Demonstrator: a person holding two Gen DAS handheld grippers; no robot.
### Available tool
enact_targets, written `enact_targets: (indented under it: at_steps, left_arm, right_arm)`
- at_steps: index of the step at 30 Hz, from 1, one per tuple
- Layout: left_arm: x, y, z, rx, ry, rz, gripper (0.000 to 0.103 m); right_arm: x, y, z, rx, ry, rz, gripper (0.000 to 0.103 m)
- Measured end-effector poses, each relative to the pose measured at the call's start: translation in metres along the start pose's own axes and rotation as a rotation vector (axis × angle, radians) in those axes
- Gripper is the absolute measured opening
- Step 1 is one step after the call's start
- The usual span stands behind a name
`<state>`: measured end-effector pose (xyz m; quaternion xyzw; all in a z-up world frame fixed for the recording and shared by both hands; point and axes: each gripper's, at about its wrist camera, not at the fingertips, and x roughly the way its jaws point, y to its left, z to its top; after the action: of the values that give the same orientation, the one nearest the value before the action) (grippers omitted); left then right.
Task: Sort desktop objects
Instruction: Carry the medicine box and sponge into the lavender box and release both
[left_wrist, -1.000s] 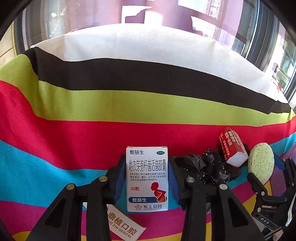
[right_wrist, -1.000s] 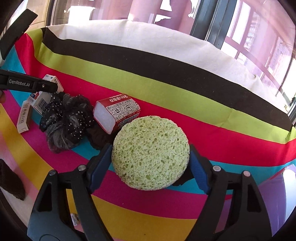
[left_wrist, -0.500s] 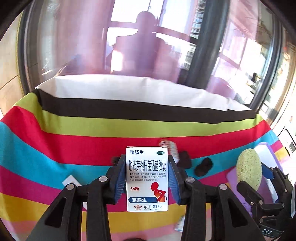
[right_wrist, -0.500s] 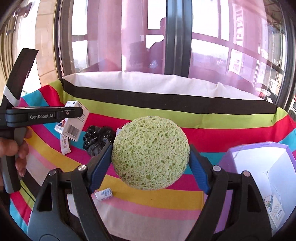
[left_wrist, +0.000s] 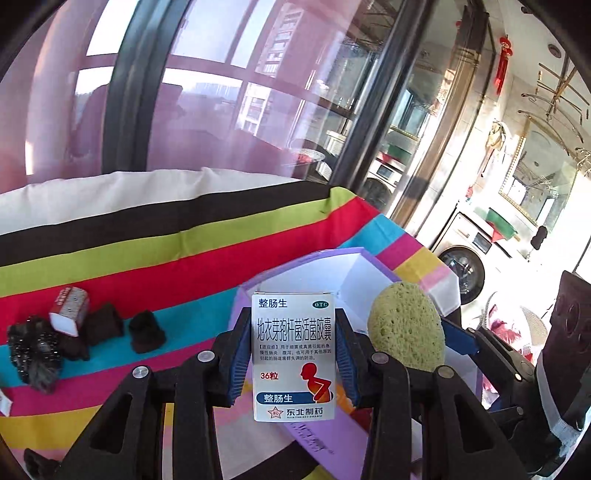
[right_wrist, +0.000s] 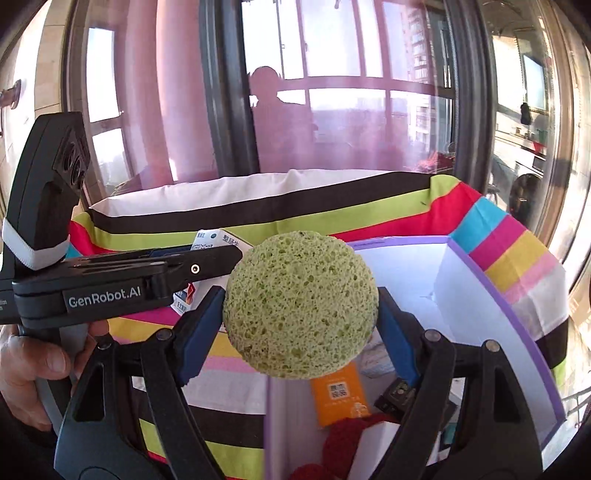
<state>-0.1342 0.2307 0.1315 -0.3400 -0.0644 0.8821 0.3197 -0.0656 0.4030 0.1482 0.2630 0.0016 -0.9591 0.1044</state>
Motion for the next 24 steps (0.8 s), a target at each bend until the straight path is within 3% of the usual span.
enact_targets:
  at_steps: [4, 8, 10, 16, 24]
  left_arm:
    - [0.021, -0.019, -0.005, 0.008, 0.007, -0.061, 0.042]
    - [0.033, -0.031, -0.013, 0.02, 0.027, -0.07, 0.042]
    - [0.039, -0.033, -0.016, 0.026, 0.034, -0.077, 0.042]
    - [0.054, -0.037, -0.026, 0.072, 0.023, -0.092, 0.042]
    - [0.062, -0.035, -0.035, 0.105, 0.019, -0.095, 0.045]
  right_arm:
    - [-0.003, -0.032, -0.008, 0.055, 0.013, -0.039, 0.081]
    - [-0.005, -0.057, -0.015, 0.106, 0.037, -0.055, 0.081]
    - [-0.008, -0.062, -0.016, 0.093, 0.031, -0.094, 0.081]
    - [0.006, -0.073, -0.029, 0.119, 0.093, -0.111, 0.082]
    - [0.003, -0.076, -0.031, 0.135, 0.092, -0.129, 0.082]
